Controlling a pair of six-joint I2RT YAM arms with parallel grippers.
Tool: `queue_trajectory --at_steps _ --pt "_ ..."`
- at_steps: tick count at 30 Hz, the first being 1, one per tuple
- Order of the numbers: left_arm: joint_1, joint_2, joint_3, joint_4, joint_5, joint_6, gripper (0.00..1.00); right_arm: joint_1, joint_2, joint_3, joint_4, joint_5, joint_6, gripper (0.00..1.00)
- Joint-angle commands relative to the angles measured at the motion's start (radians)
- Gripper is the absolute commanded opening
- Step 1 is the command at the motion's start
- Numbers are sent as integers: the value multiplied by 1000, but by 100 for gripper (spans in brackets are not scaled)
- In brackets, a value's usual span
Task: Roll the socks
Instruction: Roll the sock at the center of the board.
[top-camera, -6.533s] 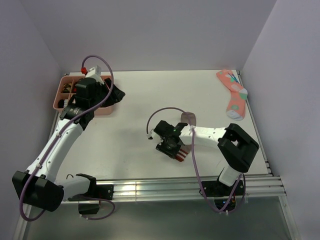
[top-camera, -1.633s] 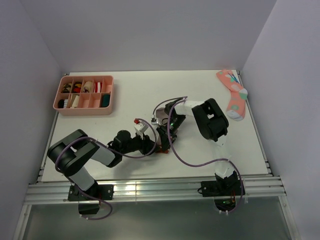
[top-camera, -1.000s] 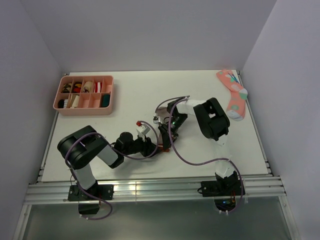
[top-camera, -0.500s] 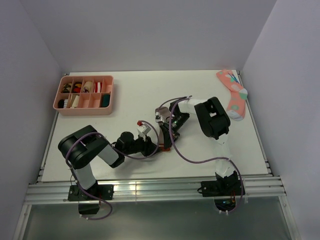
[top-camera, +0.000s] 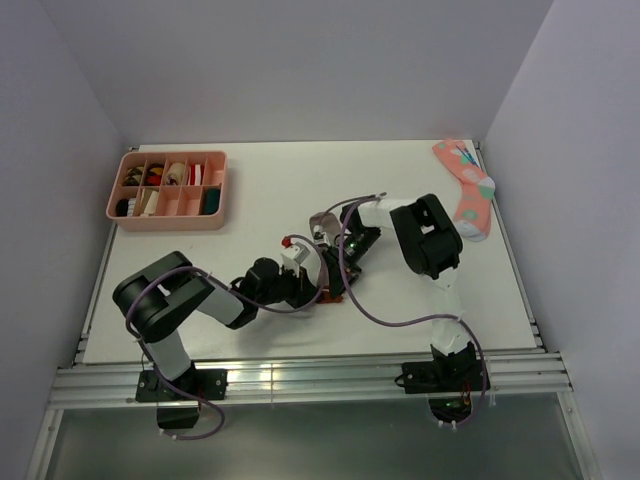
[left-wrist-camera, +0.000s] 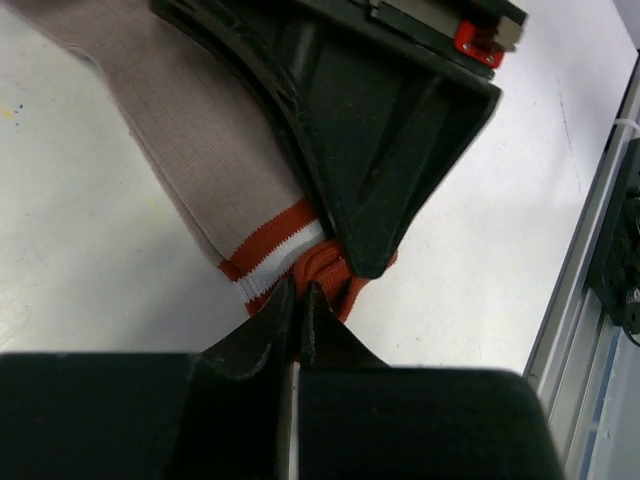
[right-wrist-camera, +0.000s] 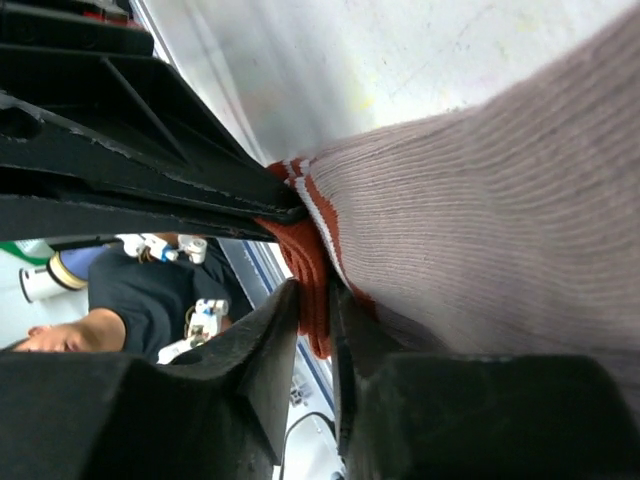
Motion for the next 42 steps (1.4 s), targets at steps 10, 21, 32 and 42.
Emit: queue_trajectory --at_steps 10,21,32,42 --pt "-18 -133 151 -503 -116 -74 0 -7 -332 -93 260 204 179 42" --pt "-15 -147 324 -862 -50 -135 0 -55 -665 -238 458 373 237 39" --pt "12 -30 482 -1094 72 -147 0 -43 -875 -363 536 540 96 36" --pt "63 82 553 -1204 192 -161 0 253 -1095 -606 676 726 -118 36"
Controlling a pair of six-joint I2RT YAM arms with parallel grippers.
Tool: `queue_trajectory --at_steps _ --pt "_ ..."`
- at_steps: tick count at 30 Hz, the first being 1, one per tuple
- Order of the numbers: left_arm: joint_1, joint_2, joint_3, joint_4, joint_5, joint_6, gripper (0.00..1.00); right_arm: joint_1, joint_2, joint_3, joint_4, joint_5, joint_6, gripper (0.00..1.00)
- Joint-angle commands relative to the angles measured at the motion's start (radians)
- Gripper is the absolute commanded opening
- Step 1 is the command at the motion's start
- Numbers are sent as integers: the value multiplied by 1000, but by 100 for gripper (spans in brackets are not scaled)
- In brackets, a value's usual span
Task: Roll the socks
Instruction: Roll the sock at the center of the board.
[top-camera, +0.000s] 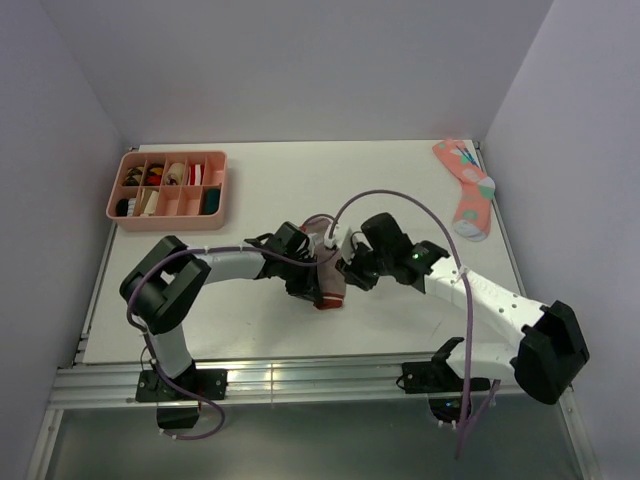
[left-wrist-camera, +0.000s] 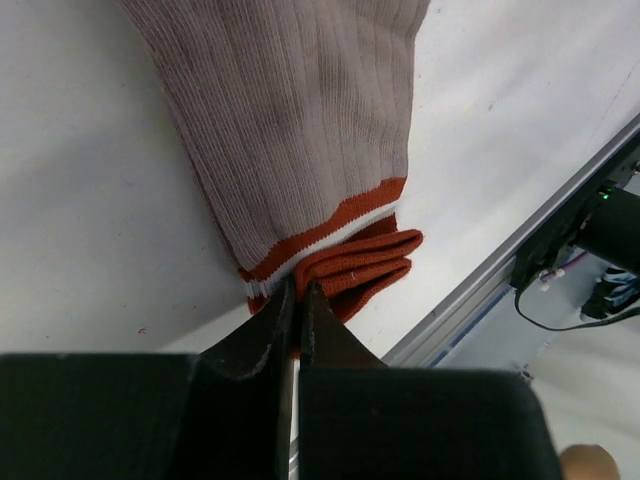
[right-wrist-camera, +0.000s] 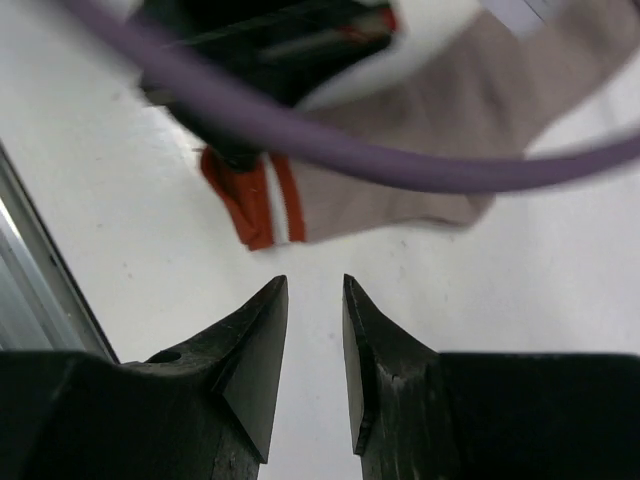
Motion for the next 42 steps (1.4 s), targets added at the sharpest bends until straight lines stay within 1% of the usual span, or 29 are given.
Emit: queue_trajectory --at_steps 1,6,11,16,21,31,38,42 --pt "16 40 37 -113 39 7 0 81 -67 -28 83 47 -121 36" --pt "47 75 68 -153 82 1 0 164 -66 -94 95 21 -217 36" --pt "69 119 117 -237 107 27 0 271 -29 -155 135 96 -282 35" --pt "79 155 157 -314 97 61 0 337 6 -185 200 136 -291 35" --pt "95 170 180 -352 96 78 0 405 89 -182 252 199 -305 34" --pt "101 201 220 -400 102 113 0 477 203 -182 339 302 -334 32" --pt "110 202 220 -403 113 132 0 488 281 -154 339 317 -328 31" --pt "112 196 208 -400 130 138 0 486 307 -143 349 369 -323 31"
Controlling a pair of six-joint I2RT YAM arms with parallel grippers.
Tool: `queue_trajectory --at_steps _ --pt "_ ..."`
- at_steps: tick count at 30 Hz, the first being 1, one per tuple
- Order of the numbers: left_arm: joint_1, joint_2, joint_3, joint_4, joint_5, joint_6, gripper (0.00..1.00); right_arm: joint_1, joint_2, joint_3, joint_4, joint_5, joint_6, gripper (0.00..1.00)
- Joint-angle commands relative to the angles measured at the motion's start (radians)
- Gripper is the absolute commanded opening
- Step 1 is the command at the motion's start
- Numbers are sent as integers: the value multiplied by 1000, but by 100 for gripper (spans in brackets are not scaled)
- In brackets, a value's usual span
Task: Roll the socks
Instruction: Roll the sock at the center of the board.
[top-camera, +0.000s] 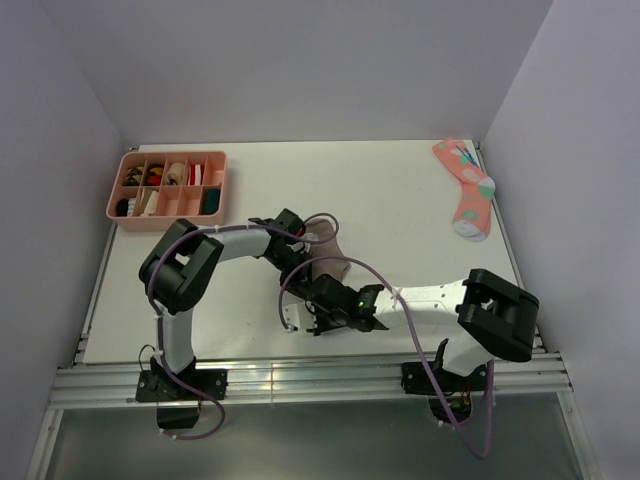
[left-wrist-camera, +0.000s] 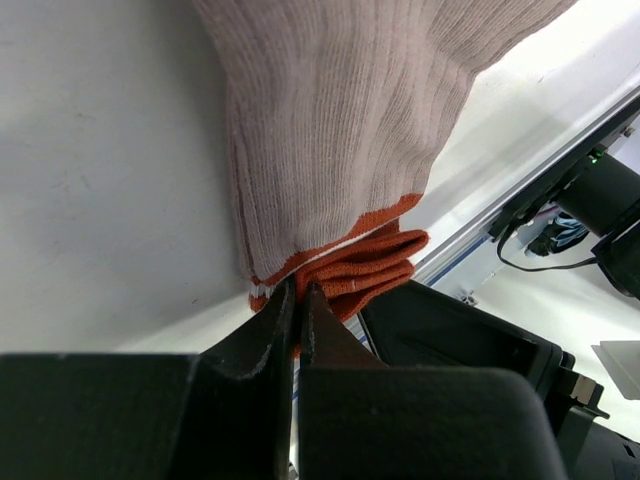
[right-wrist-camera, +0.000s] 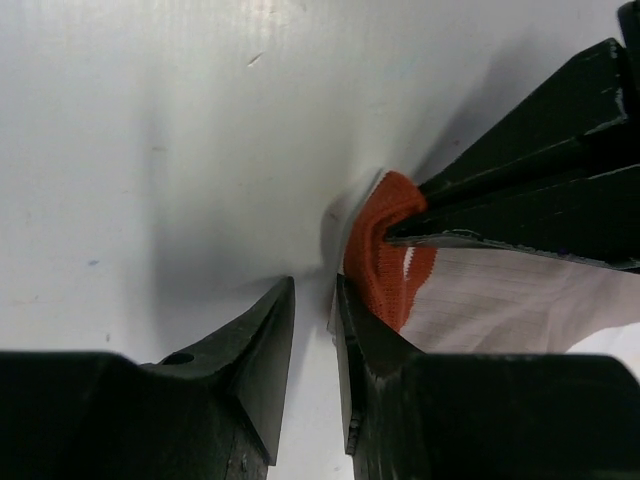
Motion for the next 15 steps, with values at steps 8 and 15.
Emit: queue_trajectory --at_steps 8,15 --pt "9 15 -21 -58 -47 67 0 2 -8 51 19 76 10 30" --pt "17 15 -24 -70 -54 75 0 8 -39 157 -140 19 32 30"
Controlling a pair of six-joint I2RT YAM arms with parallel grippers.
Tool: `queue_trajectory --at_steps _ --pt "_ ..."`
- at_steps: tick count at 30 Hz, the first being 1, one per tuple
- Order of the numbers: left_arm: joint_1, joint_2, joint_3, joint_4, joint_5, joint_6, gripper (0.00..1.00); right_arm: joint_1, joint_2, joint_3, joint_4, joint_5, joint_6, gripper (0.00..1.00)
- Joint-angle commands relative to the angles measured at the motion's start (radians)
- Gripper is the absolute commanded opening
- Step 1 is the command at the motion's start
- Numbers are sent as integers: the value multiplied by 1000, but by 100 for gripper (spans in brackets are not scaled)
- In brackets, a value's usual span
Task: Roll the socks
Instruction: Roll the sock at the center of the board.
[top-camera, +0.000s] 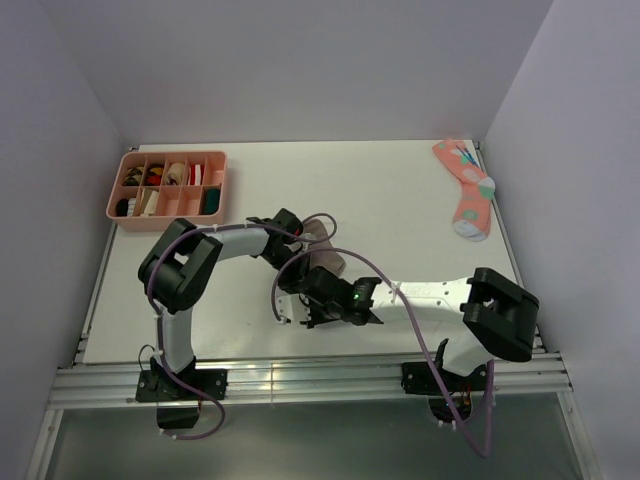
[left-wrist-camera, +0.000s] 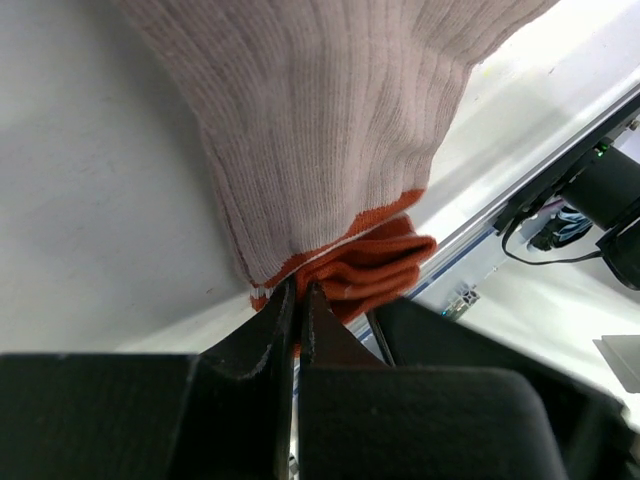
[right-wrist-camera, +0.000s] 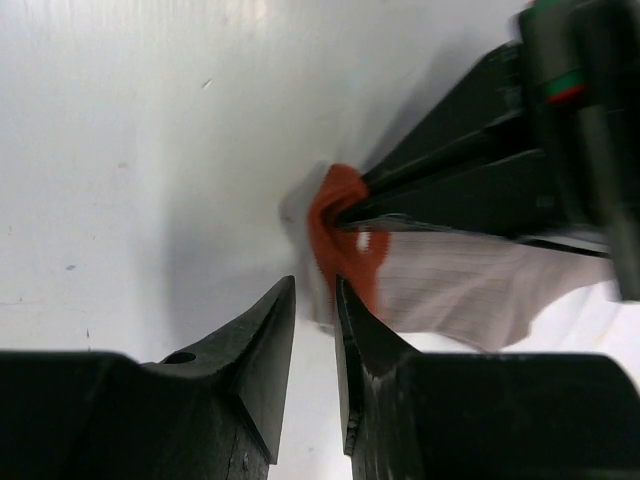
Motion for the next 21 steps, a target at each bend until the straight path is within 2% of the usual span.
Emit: queue_trajectory --at_steps 1,21 --pt "6 13 -24 -53 -60 50 0 14 -53 85 -71 -19 20 30" --pt "13 16 -27 -62 -62 62 0 26 33 61 -63 -30 -12 31"
